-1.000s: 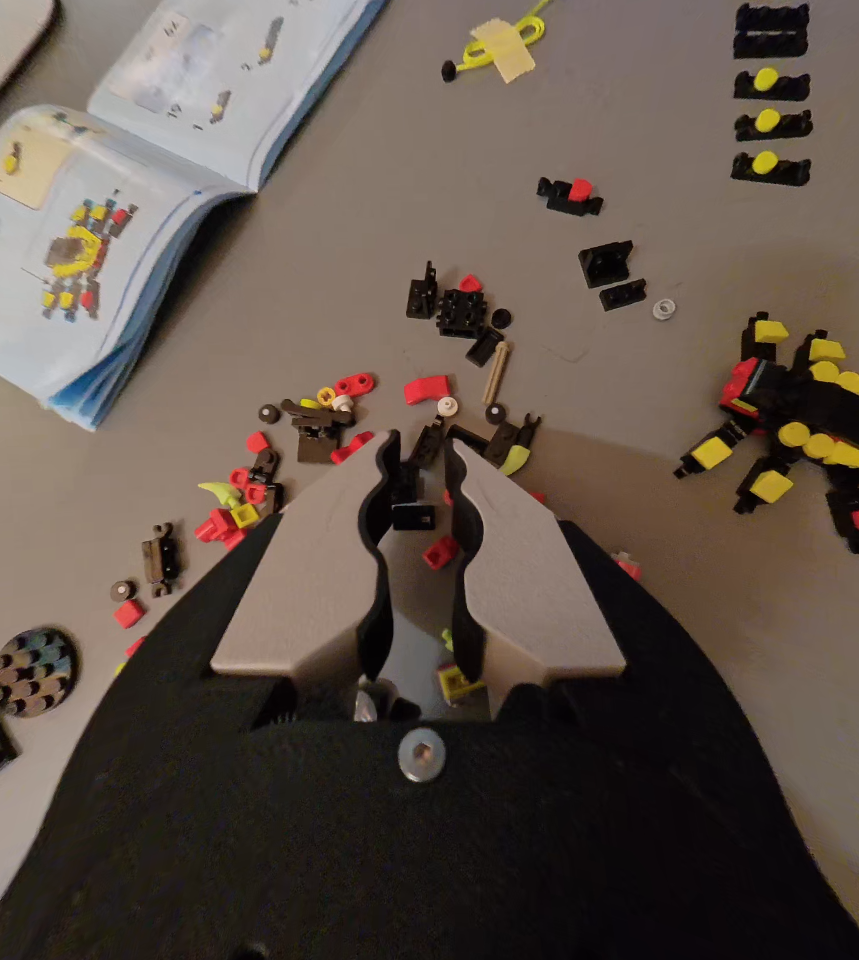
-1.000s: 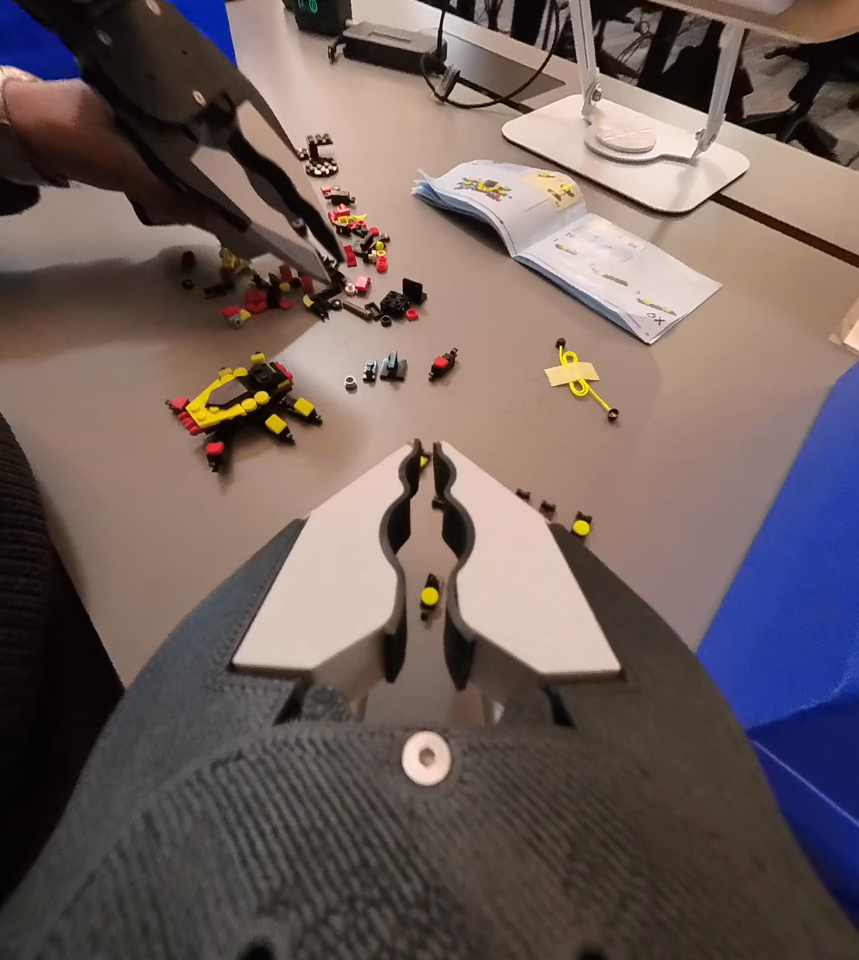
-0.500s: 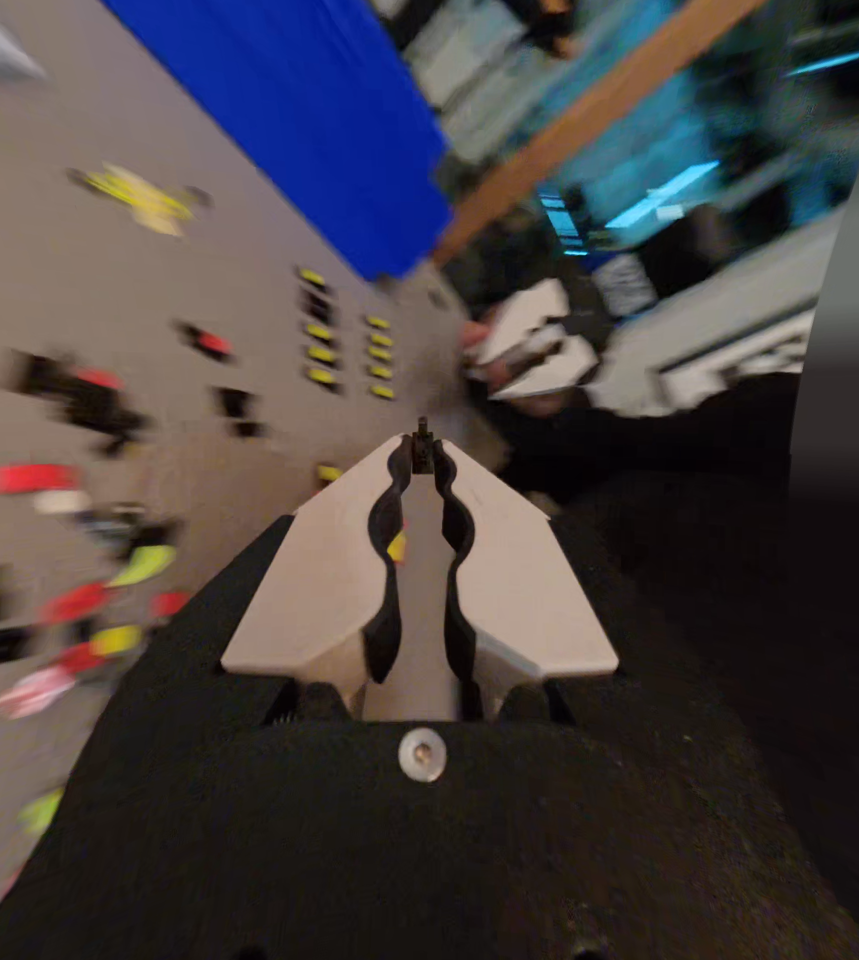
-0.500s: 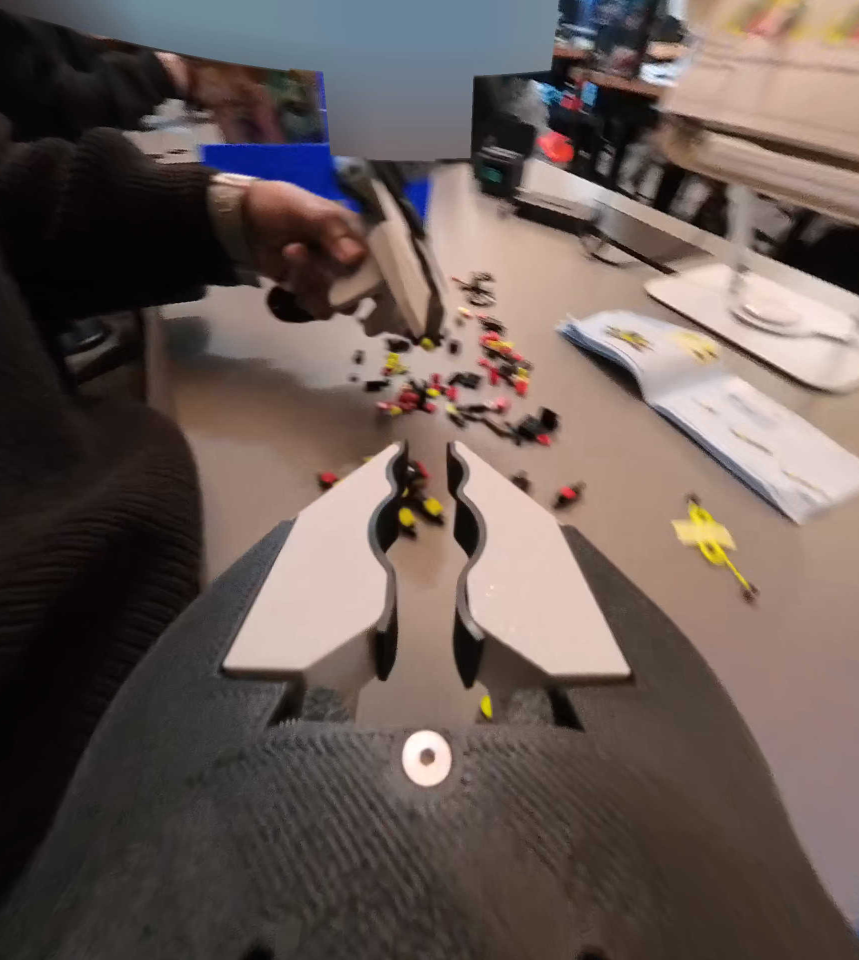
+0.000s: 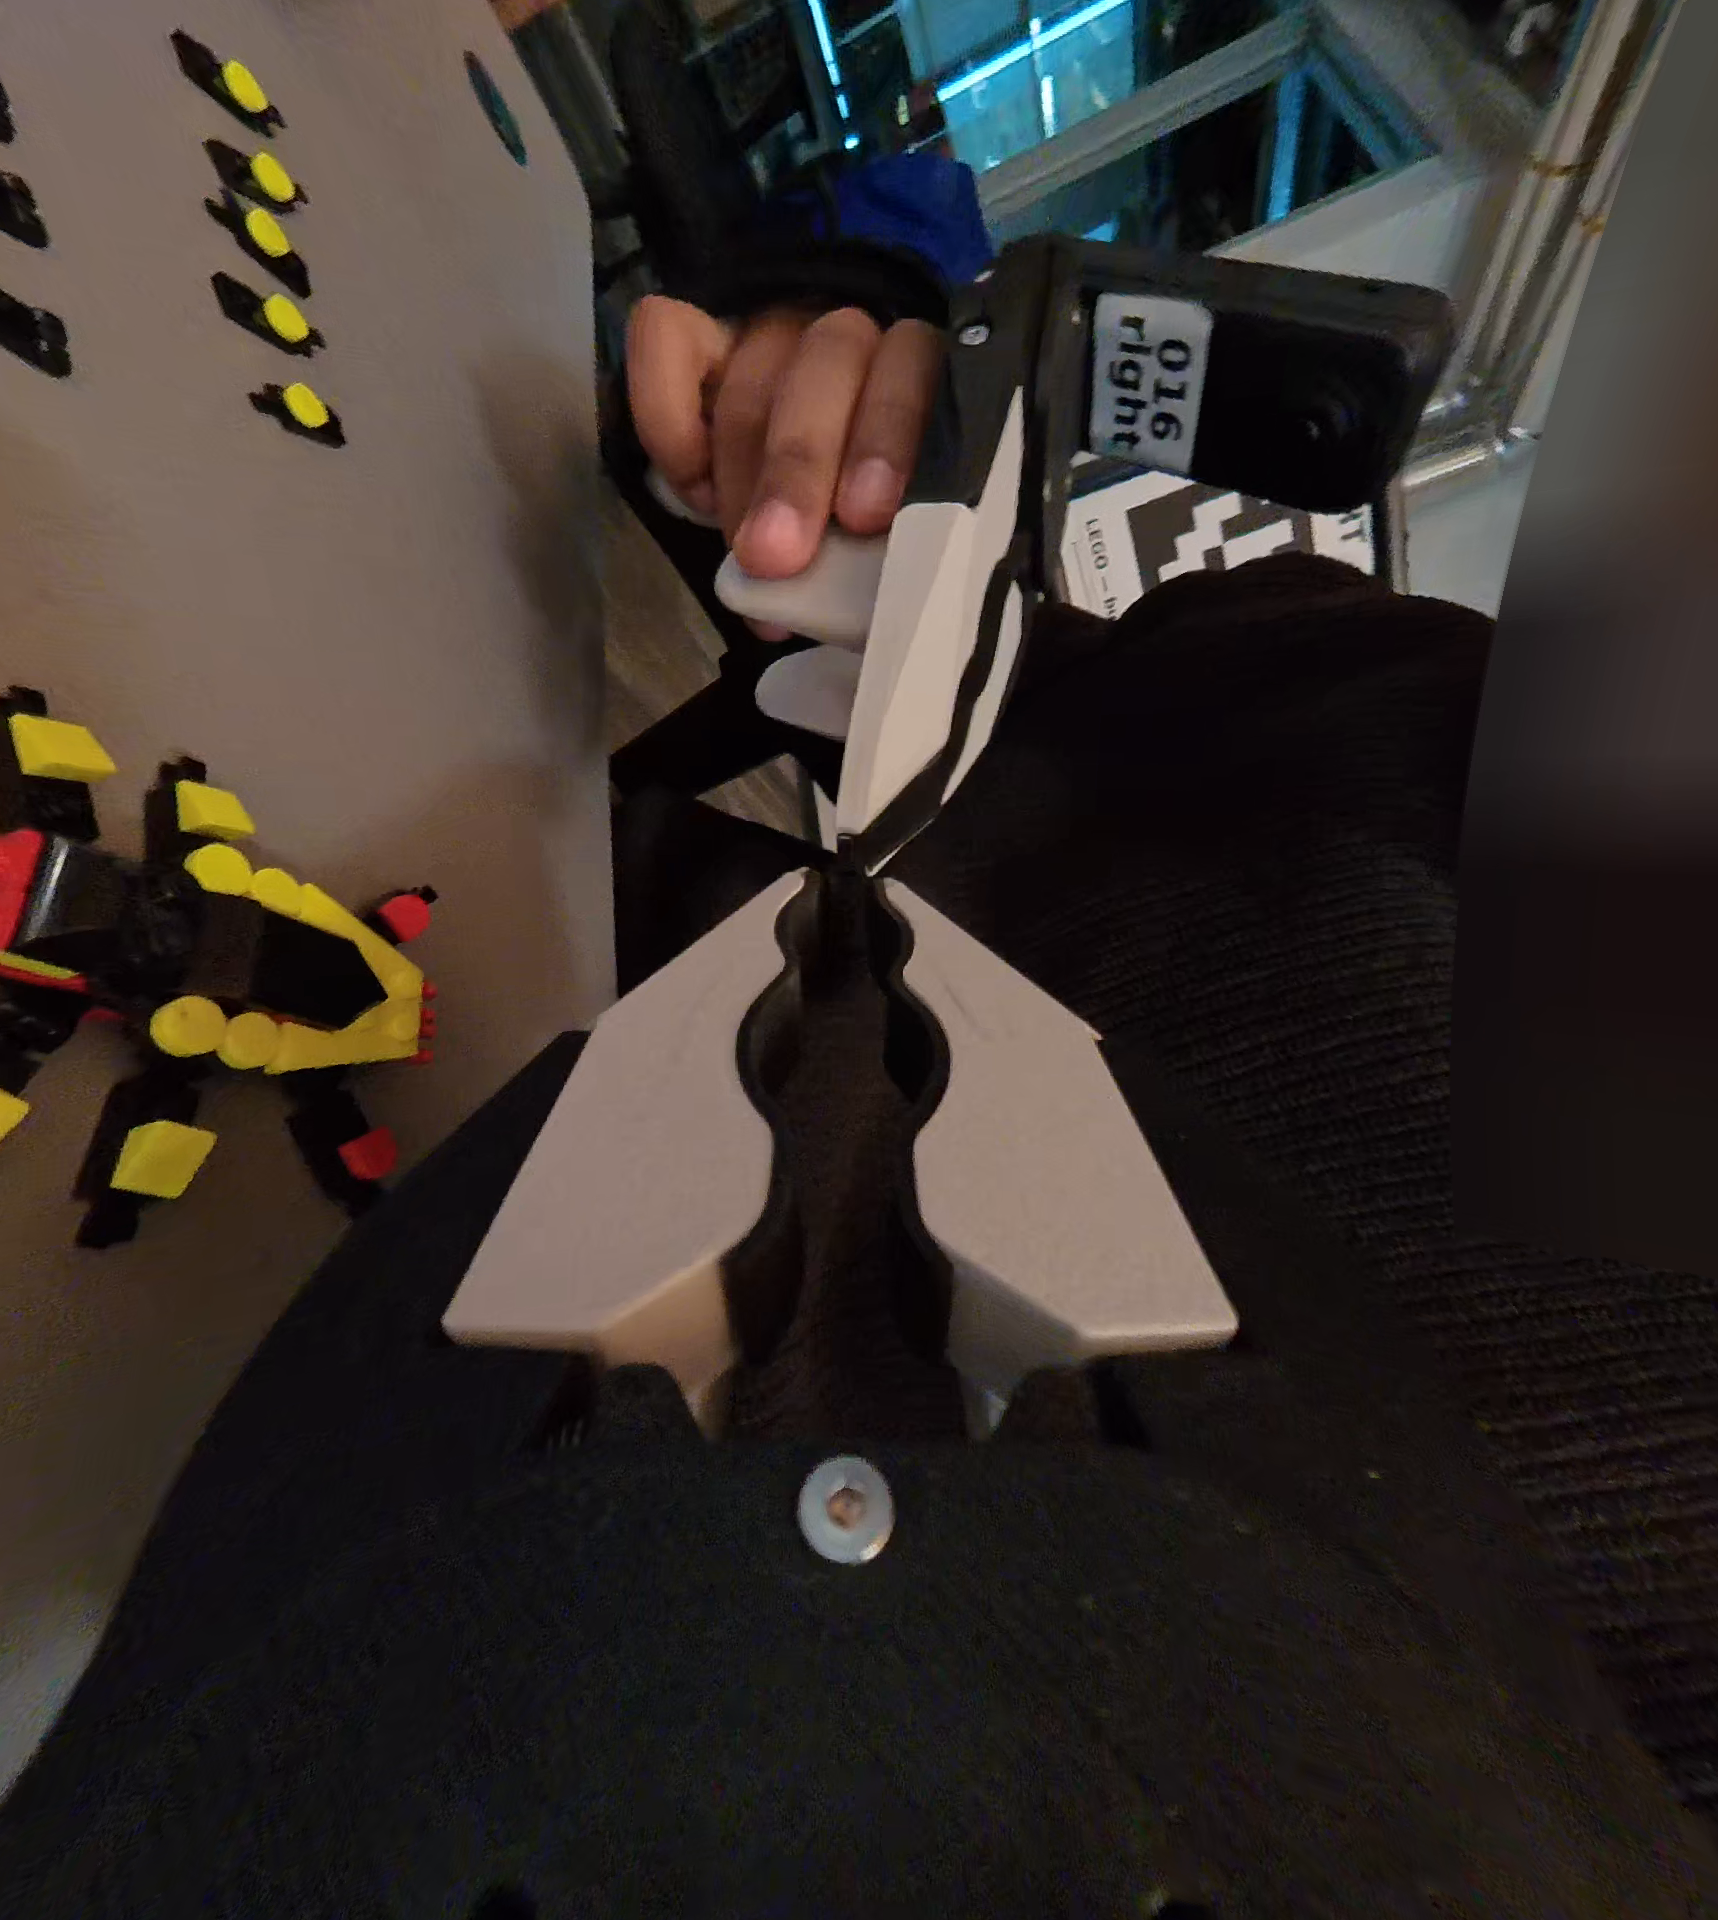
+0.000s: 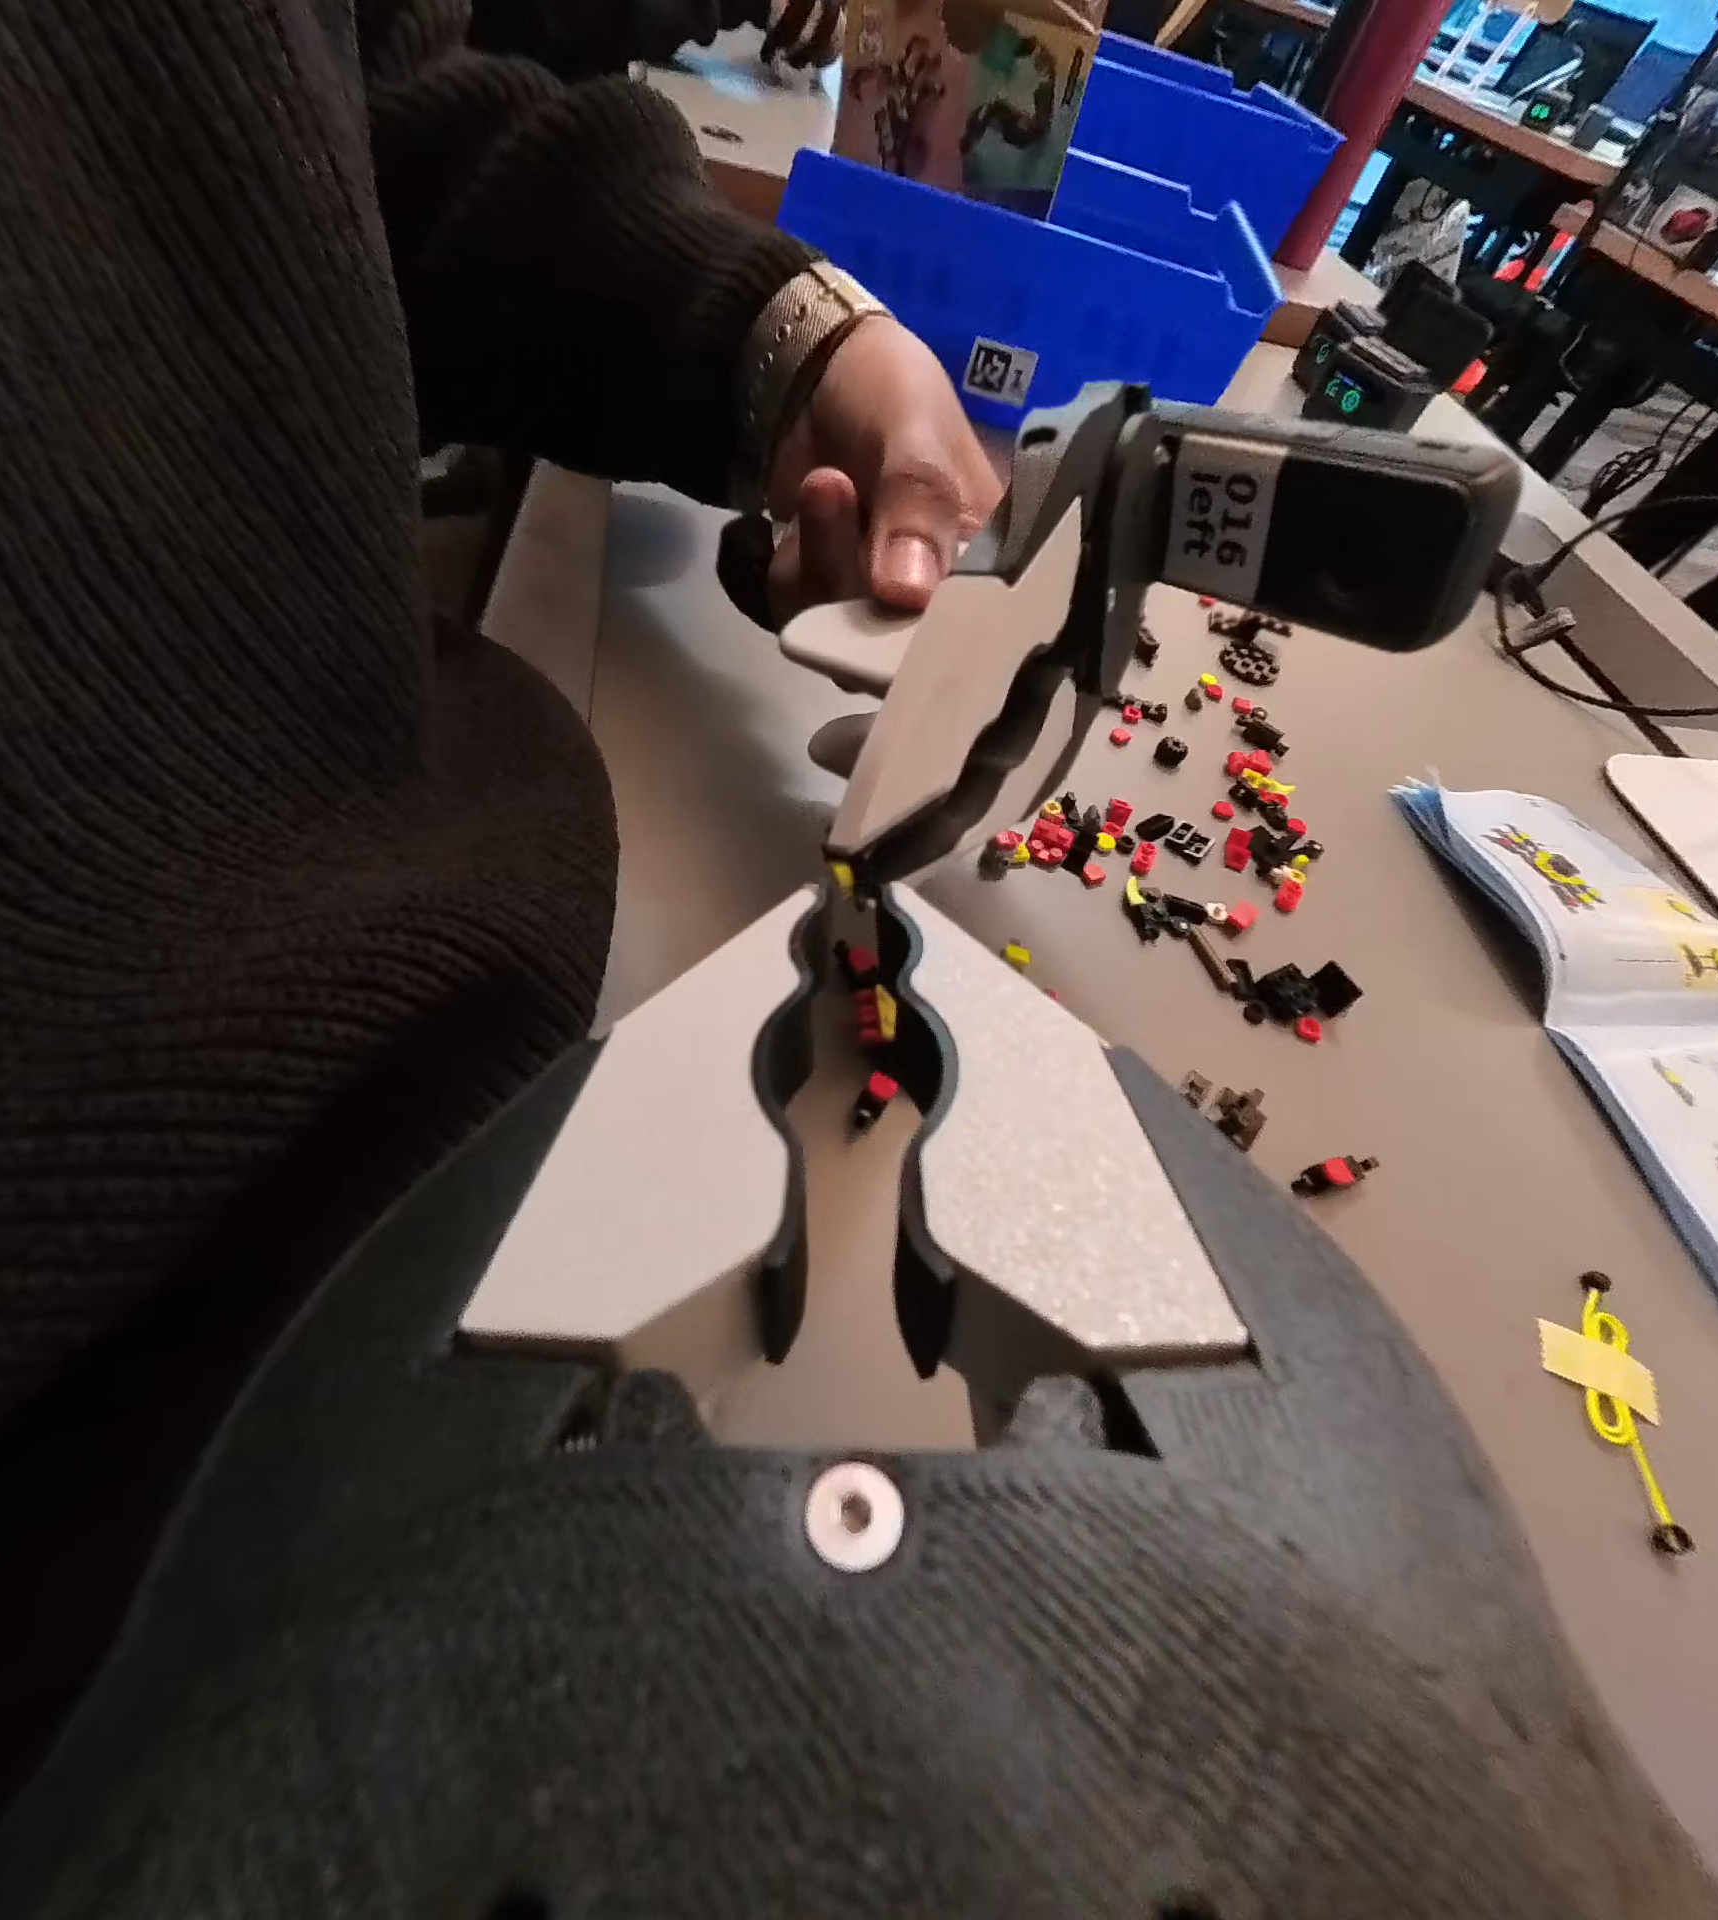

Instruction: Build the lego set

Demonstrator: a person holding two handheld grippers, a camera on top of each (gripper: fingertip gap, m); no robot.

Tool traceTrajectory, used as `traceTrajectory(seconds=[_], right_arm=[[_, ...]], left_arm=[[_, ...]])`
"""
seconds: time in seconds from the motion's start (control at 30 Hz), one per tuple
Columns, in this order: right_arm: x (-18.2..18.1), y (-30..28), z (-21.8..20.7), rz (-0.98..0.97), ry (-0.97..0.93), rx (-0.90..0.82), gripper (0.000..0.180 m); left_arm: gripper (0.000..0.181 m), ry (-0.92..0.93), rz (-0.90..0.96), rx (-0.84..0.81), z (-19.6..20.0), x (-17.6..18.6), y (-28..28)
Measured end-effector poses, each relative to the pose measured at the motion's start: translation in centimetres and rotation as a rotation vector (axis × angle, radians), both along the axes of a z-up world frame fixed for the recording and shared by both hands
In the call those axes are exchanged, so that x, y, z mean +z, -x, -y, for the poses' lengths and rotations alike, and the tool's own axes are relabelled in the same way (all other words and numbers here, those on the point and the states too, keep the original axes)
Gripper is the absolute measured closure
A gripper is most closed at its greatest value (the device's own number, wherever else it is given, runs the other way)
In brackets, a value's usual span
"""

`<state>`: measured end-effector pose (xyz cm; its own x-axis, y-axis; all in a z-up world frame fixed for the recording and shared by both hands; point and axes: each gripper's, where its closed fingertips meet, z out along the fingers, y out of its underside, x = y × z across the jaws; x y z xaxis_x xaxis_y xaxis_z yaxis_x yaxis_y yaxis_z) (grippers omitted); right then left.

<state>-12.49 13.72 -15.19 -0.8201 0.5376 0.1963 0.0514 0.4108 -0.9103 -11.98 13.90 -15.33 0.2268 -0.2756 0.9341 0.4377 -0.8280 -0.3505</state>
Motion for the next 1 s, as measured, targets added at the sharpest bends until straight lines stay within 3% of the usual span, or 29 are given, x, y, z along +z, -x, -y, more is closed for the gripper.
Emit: traceTrajectory(seconds=[1.0], right_arm=[[-1.6,-0.1,1.1,0.025,-0.051,0.03,0.172]], left_arm=[[0.175,0.032,-0.009,-0.072,1.1,-1.3,-0.5]])
